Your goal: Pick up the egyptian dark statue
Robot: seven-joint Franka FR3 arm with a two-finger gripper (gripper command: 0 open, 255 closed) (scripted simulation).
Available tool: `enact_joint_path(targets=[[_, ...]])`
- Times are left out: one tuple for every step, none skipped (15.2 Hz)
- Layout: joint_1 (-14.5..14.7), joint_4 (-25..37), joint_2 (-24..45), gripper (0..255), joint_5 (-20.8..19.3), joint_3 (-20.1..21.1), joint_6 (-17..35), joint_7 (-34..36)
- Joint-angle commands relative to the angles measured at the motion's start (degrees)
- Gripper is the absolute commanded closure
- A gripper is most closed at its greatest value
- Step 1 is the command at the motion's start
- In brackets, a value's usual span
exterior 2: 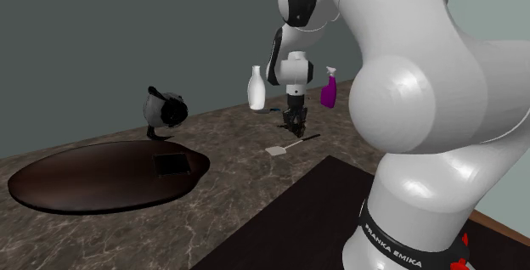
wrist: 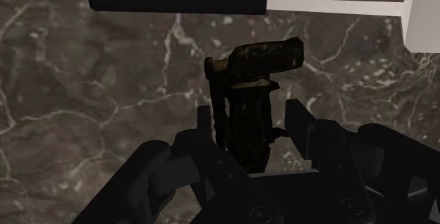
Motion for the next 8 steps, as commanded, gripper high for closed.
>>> enact_joint_path(targets=[[0.0,0.0,0.0,255,0.0,0.0,0.0,0.0],[0.0,0.0,0.1,255,0.0,0.0,0.0,0.0],[0.0,0.0,0.1,255,0.0,0.0,0.0,0.0],[0.1,-0.3,-0.6,255,-0.1,-0.1,-0.3,0.0],[0.2,-0.6,-1.2,255,-0.2,-0.2,-0.7,0.1],[0.3,-0.9,-1.9,255,-0.3,-0.4,-1.0,0.1],[0.4,-1.1,-2.5,255,-0.4,-0.5,-1.4,0.2],[0.5,-1.4,-3.1,255,-0.5,-0.6,-1.8,0.2]])
